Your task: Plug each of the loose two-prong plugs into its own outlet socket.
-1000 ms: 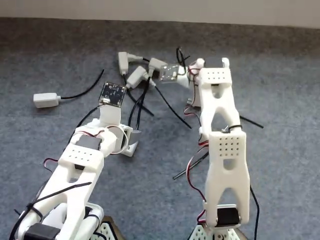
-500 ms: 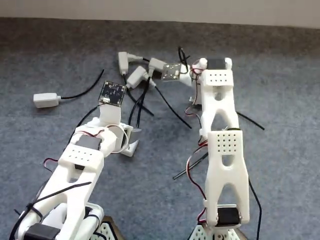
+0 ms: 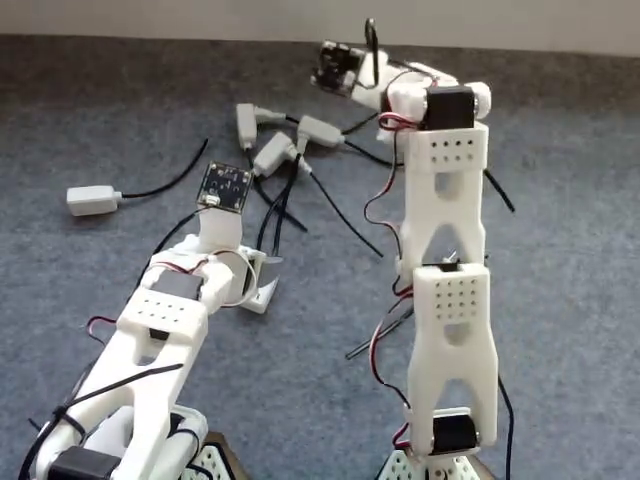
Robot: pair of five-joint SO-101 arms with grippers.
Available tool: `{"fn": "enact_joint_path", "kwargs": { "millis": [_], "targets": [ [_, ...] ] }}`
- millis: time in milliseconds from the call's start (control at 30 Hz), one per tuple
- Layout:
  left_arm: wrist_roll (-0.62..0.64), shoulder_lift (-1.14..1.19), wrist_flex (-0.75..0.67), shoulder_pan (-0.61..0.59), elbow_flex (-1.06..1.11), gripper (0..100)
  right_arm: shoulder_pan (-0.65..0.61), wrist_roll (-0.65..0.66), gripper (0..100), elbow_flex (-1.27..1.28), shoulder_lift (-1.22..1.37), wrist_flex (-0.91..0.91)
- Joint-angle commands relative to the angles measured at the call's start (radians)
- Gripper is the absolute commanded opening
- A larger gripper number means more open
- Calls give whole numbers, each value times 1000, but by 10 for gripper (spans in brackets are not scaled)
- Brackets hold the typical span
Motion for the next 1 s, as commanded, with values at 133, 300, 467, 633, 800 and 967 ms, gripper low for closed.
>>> {"fn": "enact_joint_path", "kwargs": {
  "millis": [133,300,467,633,800,967],
  "targets": [
    [0,-25,-40,-39,-4,295,-136,-153,11,355,-380,39],
    [0,-33,-44,-53,-5,295,-255,-250,11,682,-619,39],
    [83,-36,-87,-147,-12,295,-328,-296,11,955,-820,39],
    [230,-45,-98,-202,-22,295,-344,-330,11,1182,-961,38],
    [235,-166,-94,-188,-16,295,-341,-328,11,1374,-1015,35],
    [235,-360,-95,-51,38,295,-340,-328,11,1465,-1020,31]
  ]
}}
